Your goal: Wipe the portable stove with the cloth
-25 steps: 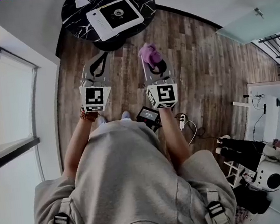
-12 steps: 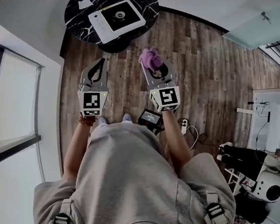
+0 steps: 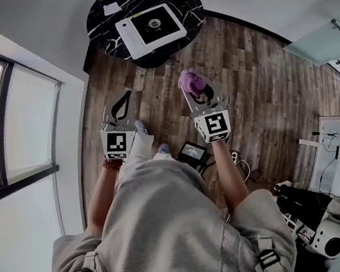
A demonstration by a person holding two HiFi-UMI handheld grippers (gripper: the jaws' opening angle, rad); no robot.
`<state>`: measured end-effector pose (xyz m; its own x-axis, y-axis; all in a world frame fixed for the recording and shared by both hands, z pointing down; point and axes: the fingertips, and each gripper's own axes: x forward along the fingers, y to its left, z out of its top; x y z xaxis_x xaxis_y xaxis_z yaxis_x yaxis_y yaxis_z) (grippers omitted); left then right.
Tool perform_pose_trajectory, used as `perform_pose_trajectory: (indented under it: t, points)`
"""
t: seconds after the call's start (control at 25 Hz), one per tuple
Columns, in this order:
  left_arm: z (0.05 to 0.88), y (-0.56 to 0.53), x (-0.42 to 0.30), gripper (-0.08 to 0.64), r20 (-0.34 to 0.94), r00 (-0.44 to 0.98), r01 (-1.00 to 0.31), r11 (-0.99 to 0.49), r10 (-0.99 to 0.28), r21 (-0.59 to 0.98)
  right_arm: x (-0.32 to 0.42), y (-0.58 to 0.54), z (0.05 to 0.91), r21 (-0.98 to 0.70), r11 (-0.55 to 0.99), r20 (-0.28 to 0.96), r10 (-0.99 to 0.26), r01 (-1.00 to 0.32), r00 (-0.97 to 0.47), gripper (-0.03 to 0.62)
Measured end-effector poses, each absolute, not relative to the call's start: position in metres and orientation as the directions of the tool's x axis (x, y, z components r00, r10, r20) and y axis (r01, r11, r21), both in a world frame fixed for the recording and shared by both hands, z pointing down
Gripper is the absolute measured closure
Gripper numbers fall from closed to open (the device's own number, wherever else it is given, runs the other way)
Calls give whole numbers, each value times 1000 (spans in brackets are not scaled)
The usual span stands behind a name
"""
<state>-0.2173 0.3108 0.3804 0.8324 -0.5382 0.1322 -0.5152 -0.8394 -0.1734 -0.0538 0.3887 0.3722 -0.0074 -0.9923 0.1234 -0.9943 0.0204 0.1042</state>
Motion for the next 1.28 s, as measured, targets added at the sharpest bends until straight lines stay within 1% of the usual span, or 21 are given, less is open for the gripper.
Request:
perform_pose_trajectory:
  t: [0.16,0.44,0.6,0.8,0.92,1.04,1.28]
  points:
    - [391,284,-204,558,130,830,-526,-839,-542,-143,-34,364,378,131,10,152,-988,-991,10,413]
    - [397,232,-164,558,97,869,-478,-873,-486,-93,-2,313,378,167,-10,215,-975,-986,47,414]
    - [401,201,-145,558,99,885,-449,-890,-455,-73,19,278,373,170,-45,218,-972,-984,82,414]
    - [409,165,-128,558,94,902,-418,-907,-420,-44,35,240,374,191,-49,288,-952,-980,104,422]
    - [414,145,-125,558,93,911,-402,-916,-402,-23,42,218,377,185,-43,329,-939,-982,103,422]
    - [421,124,-127,558,78,909,-411,-912,-409,4,49,200,383,190,-46,366,-924,-981,114,422]
    - [439,95,-133,558,114,894,-440,-898,-434,31,56,175,405,193,-37,414,-903,-980,116,422]
